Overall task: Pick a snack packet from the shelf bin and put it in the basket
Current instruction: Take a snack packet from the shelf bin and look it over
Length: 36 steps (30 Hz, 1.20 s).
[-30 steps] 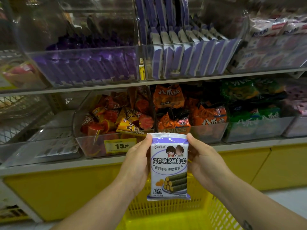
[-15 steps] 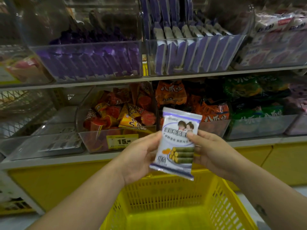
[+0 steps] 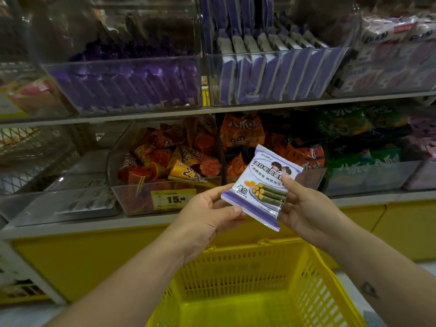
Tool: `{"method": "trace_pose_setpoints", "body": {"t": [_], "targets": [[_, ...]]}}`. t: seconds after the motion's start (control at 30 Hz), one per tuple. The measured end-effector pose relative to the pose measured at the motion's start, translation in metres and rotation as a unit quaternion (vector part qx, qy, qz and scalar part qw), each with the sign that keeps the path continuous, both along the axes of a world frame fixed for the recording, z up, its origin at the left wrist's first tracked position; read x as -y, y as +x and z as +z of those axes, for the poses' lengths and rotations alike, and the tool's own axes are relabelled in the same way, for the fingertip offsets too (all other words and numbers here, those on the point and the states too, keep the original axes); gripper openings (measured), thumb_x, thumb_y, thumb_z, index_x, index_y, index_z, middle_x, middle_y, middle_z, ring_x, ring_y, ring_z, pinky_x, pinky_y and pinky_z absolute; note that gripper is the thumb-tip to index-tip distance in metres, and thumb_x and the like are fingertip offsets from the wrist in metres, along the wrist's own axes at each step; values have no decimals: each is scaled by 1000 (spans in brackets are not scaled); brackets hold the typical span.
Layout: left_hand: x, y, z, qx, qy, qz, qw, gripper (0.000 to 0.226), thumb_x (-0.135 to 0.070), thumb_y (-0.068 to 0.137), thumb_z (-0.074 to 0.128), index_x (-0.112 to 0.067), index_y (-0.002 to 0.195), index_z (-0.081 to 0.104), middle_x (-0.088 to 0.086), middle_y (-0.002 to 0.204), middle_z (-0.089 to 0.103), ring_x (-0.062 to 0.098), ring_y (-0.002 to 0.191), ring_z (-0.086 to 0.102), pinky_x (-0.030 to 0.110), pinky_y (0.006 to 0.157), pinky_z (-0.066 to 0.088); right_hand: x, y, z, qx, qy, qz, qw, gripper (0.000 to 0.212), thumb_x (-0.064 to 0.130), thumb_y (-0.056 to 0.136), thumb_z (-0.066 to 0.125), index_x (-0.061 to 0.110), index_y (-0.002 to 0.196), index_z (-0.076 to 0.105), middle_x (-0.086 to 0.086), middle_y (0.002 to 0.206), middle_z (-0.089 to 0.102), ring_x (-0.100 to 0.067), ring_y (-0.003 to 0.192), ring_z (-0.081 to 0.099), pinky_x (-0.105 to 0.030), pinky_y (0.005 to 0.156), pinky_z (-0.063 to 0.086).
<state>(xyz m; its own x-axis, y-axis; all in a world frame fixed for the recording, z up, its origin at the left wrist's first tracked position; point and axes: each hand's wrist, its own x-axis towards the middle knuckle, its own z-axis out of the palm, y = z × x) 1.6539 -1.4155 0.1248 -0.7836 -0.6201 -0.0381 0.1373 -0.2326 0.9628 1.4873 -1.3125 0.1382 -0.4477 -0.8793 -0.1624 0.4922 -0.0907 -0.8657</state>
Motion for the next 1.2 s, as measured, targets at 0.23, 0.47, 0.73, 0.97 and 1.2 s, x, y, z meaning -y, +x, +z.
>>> {"method": "trace_pose_setpoints", "body": {"t": [0.23, 0.47, 0.73, 0.97, 1.2], "targets": [[-25, -3, -1, 93, -444, 146, 879, 73, -31, 82, 76, -52, 136, 32, -29, 136, 34, -14, 126, 35, -1, 96, 28, 3, 8, 0, -8, -28, -57, 998, 34, 34, 86, 62, 7, 107, 64, -9, 89, 76, -20, 77, 74, -29, 58, 58], [-23, -6, -3, 141, -410, 75, 898, 69, -48, 78, 72, -51, 137, 35, -20, 142, 25, -13, 129, 27, 6, 99, 25, -1, 20, 2, -84, -45, -39, 995, 60, 37, 67, 75, 12, 118, 56, -9, 104, 74, -22, 93, 72, -35, 67, 59], [-10, -6, 7, 49, -116, -47, 991, 40, -38, 77, 62, -38, 117, 59, -11, 115, 70, 8, 106, 65, 34, 93, 52, -4, 14, 10, -155, -44, 47, 986, 59, 60, 72, 58, 32, 124, 60, 1, 111, 72, -9, 89, 70, -32, 81, 52], [-11, -2, 5, 75, -97, -94, 988, 39, -26, 89, 65, -34, 126, 54, -4, 119, 69, 15, 111, 65, 37, 96, 52, -7, 2, 10, -154, -68, 2, 986, 38, 24, 82, 60, 23, 119, 55, 0, 100, 74, -16, 93, 72, -27, 61, 57], [-1, -6, 3, -29, -162, 56, 985, 52, -19, 87, 63, -54, 123, 47, -8, 116, 67, 10, 108, 66, 33, 78, 59, -10, 12, 11, -347, -99, -17, 933, 41, 11, 92, 57, 40, 118, 47, 16, 98, 70, -6, 97, 68, -24, 67, 58]]}}
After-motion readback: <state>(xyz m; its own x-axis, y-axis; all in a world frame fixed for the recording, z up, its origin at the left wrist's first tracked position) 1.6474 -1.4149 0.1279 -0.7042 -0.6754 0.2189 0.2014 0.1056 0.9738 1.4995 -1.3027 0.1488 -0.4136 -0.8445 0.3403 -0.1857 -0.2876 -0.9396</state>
